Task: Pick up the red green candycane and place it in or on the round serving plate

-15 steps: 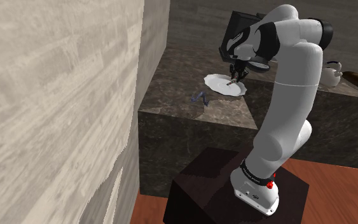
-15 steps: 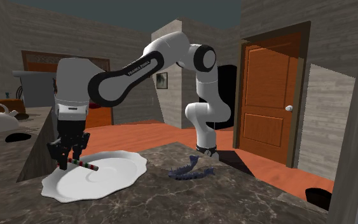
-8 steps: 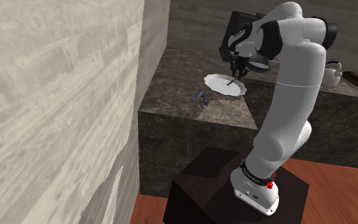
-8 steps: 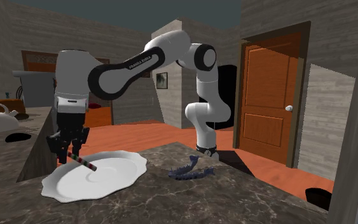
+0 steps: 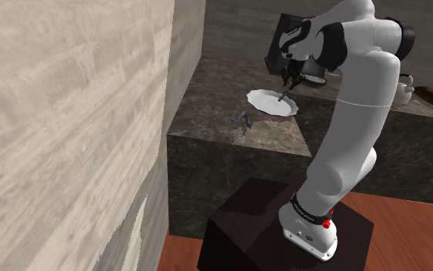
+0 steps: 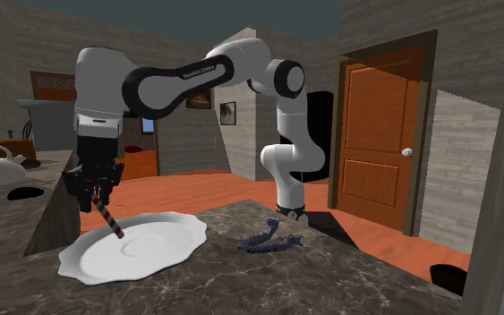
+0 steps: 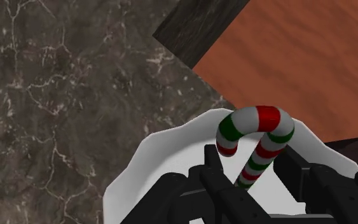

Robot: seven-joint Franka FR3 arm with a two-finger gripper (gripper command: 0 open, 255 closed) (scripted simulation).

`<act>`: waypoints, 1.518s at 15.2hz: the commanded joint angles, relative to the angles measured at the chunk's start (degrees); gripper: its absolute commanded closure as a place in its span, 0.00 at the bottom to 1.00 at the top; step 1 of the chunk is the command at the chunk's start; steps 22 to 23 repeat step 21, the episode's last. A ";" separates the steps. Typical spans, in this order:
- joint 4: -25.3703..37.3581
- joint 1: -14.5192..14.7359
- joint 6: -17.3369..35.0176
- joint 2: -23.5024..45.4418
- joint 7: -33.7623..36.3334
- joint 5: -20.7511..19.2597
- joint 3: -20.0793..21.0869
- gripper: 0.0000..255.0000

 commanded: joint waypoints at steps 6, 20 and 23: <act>-1.82 3.40 -2.14 -4.90 3.87 -3.97 -0.63 1.00; -15.02 9.38 4.78 -12.43 13.86 -10.99 0.82 1.00; -15.47 9.32 5.52 -12.06 13.74 -10.73 0.84 1.00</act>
